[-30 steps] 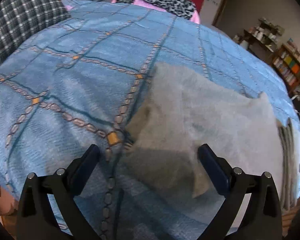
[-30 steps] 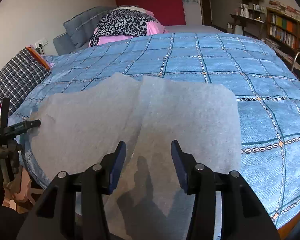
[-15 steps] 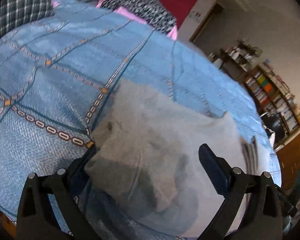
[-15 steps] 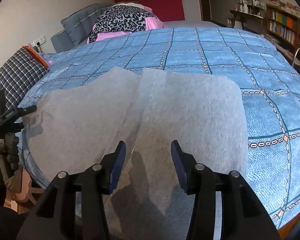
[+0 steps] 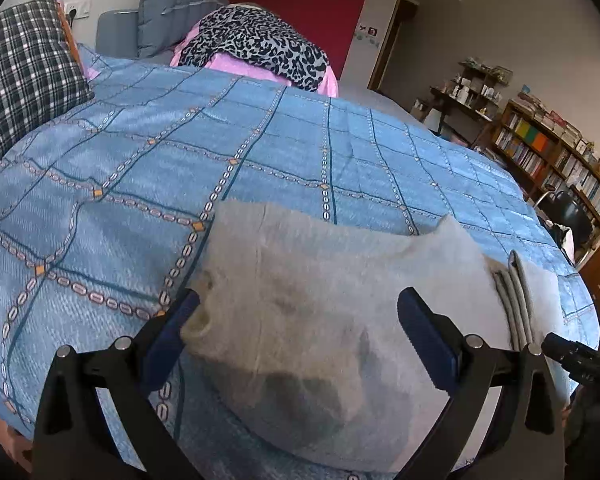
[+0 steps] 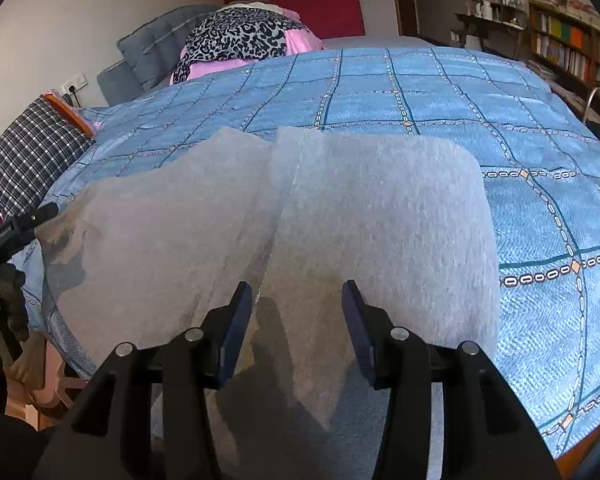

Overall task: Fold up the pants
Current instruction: 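Grasp the grey sweatpants end with the left gripper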

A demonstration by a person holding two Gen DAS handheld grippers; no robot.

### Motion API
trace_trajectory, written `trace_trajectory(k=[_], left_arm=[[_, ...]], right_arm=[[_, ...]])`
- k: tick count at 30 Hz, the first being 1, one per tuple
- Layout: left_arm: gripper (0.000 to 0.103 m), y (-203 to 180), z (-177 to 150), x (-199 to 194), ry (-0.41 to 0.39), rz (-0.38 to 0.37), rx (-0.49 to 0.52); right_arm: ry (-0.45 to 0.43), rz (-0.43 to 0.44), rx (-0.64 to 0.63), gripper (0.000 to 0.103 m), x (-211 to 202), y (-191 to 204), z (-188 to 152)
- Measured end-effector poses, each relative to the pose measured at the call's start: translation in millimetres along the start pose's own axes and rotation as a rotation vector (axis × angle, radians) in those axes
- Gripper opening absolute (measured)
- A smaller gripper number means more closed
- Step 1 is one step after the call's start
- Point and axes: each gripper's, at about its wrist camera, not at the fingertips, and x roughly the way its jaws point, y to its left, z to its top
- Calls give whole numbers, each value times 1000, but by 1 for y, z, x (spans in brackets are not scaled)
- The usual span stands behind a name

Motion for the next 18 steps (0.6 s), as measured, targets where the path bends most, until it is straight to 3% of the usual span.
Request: trace_trajectory(k=[5, 10, 13, 18], left_arm=[[100, 13, 9, 20, 35, -28, -15], [99, 45, 7, 56, 139, -81, -137], [99, 47, 4, 58, 148, -103, -129], [81, 46, 2, 51, 160, -148, -138]], right_arm=[[0, -1, 0, 47, 0, -1, -3], [-3, -4, 4, 47, -2, -2, -3], [-1, -6, 6, 47, -1, -2, -4], [2, 1, 2, 47, 3, 0, -2]])
